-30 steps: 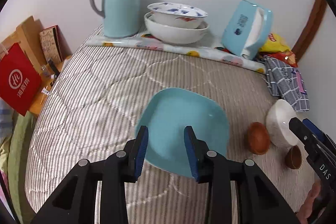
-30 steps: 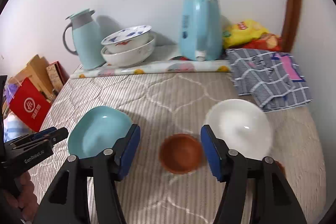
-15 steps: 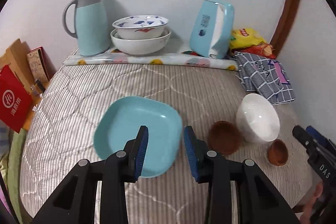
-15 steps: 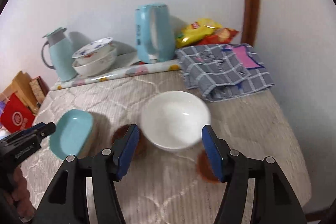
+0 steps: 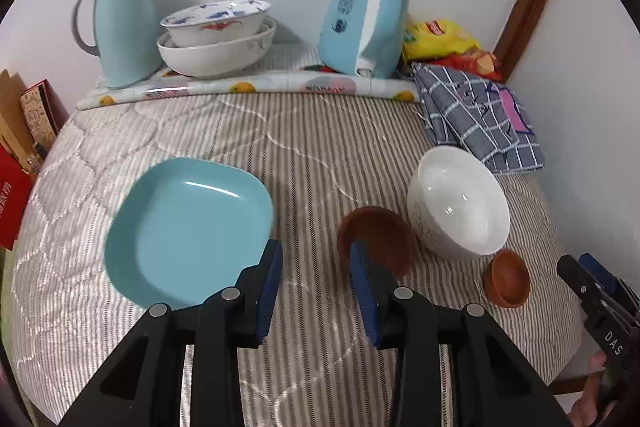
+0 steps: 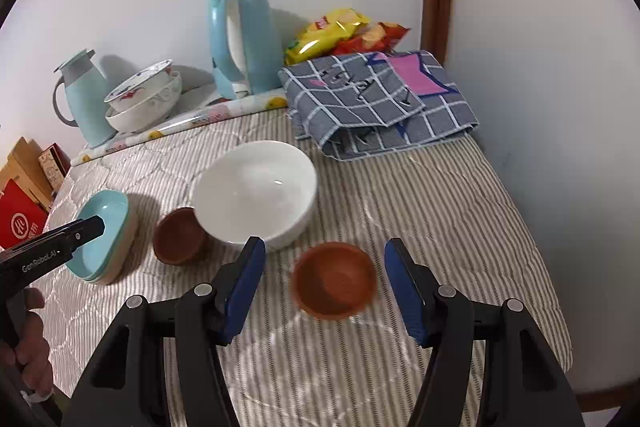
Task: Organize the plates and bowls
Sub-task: 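Move both grippers toward the brown clay bowls beside the white bowl, then grasp the larger brown bowl with the left gripper while the right grasps the small one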
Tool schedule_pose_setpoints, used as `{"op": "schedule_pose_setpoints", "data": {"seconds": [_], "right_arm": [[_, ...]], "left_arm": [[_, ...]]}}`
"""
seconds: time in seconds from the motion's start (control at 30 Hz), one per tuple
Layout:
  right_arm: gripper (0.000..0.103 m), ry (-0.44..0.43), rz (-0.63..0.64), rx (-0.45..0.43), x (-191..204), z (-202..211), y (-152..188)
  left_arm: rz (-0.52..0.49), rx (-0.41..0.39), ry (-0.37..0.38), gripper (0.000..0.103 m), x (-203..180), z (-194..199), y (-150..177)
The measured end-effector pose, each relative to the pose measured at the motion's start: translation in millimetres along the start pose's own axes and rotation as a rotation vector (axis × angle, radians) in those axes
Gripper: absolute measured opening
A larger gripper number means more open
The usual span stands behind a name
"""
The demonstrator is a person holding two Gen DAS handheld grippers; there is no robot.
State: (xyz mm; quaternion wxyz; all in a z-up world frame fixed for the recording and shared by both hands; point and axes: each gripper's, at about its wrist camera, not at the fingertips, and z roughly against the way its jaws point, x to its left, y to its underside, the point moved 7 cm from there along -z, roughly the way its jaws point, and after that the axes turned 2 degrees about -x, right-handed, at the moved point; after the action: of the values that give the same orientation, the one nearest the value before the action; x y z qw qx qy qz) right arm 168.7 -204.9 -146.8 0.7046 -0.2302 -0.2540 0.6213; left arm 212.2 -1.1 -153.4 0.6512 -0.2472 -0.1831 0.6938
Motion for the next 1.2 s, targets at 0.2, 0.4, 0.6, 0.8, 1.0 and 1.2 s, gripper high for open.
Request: {"op": "schedule_pose_setpoints", "data": {"seconds": [0.2,0.4,0.6,0.8,1.0,1.2], "right_arm": [[0.062,0.028,-0.021,0.028,-21,-10,11],[0.062,0.057,-0.015,0.042,-33,-22,19],[0.062,0.039,-0.054,0.050,-43,-34,23],[0.062,0.041,-0.068,0.074,-46,-51,26],[0.062,0.019,-0.073,0.113,-46,-67,32],[0.061,0.014,-0.055,0.149,-45,-79,38]], "left_arm": [[-0.022,0.029,-0.019,0.034,-11,-12,7],[-0.028,0.043,-0.027,0.034,-17,-22,7],[-0.019,0.044,-0.044,0.034,-15,-34,5],[-0.006,0.053,-0.039,0.034,-12,-45,4],[-0.005,0.082,-0.020,0.034,-14,-59,6],[0.000,0.100,-0.005,0.034,-17,-74,9]]}}
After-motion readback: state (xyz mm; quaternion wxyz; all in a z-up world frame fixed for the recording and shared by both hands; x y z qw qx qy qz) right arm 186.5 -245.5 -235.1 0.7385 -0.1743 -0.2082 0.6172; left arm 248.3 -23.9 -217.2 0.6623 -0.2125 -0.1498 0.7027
